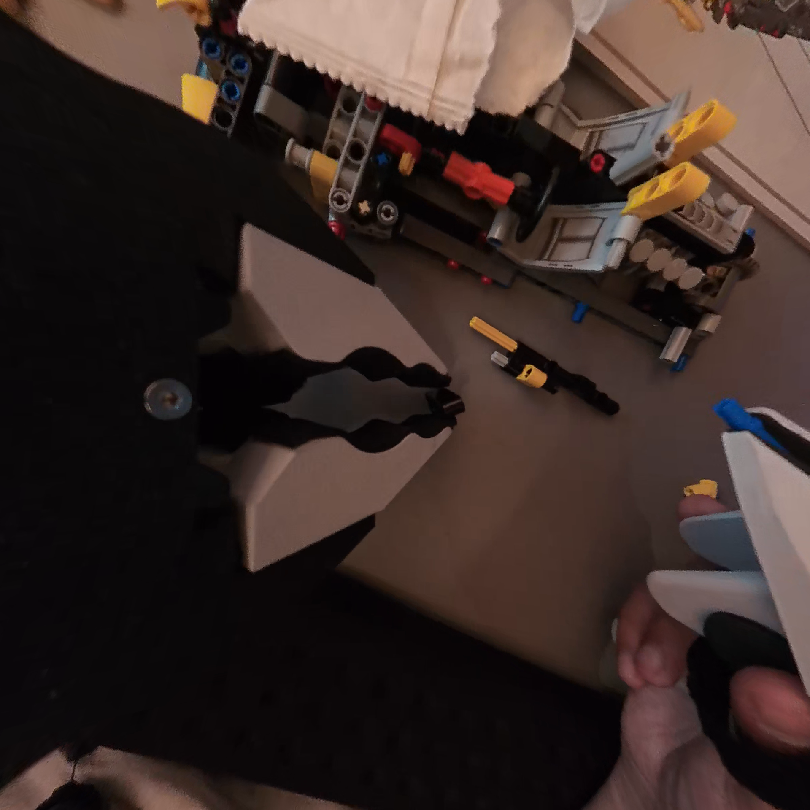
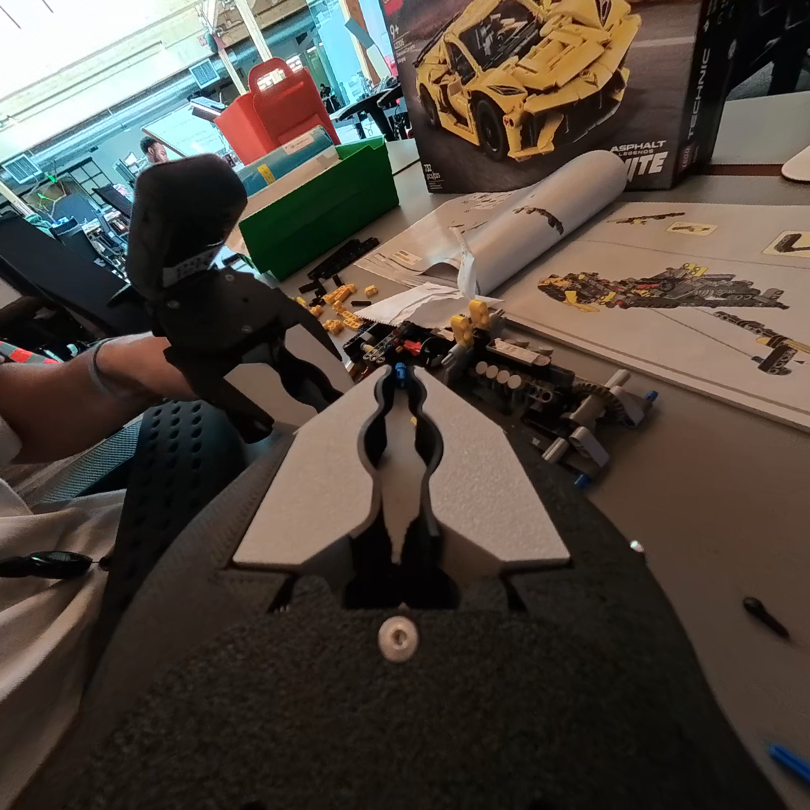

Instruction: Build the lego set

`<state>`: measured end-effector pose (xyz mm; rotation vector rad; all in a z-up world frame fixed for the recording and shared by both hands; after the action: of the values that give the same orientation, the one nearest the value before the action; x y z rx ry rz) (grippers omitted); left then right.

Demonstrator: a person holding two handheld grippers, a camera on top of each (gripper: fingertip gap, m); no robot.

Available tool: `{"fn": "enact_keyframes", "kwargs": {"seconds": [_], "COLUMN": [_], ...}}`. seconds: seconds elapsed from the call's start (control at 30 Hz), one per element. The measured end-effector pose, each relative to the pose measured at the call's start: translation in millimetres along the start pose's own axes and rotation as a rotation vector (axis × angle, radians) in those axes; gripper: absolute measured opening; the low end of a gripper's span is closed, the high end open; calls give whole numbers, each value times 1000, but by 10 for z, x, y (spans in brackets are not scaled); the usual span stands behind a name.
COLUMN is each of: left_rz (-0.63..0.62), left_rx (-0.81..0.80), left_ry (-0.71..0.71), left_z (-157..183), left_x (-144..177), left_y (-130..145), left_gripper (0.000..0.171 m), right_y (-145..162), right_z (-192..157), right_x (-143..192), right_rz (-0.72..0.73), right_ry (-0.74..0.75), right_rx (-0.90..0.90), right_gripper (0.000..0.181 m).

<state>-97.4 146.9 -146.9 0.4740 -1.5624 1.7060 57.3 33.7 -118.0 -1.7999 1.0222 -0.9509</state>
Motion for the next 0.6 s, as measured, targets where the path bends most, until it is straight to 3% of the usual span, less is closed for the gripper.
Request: {"fn": "enact_keyframes", "kwargs": {"seconds": [0.1, 0.23, 0.3, 0.37, 0.6], "left_rz": [47, 432, 560, 535, 577], "left_rx": [-117, -253, -215, -160, -27], "left_ry": [36, 213, 352, 460, 575], "left_z": [-47, -183, -287, -376, -385], "left_x": [35, 392, 538, 557, 537], "left_y": [13, -120, -150, -134, -105], "left_gripper": [5, 5, 5, 5, 6], "right_y": [6, 6, -29, -70, -118], "right_z": [-7, -100, -210, -314, -465], "right_x": [-7, -26, -32, -48, -245], "right_rz": [-8, -26, -11, -2, -64], "right_ry": [-8, -126, -221, -295, -242], "right_rx": [1, 21, 69, 98, 185], "right_gripper": [4, 4, 4, 4, 4]}}
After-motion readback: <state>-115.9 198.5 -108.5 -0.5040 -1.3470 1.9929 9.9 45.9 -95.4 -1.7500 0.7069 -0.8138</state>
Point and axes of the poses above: each gripper's, where its closed fingertips meet, x back along the fingers, y out of its underside, z = x × y across the jaws, the point moved 10 cm from there along x, back along the fingers
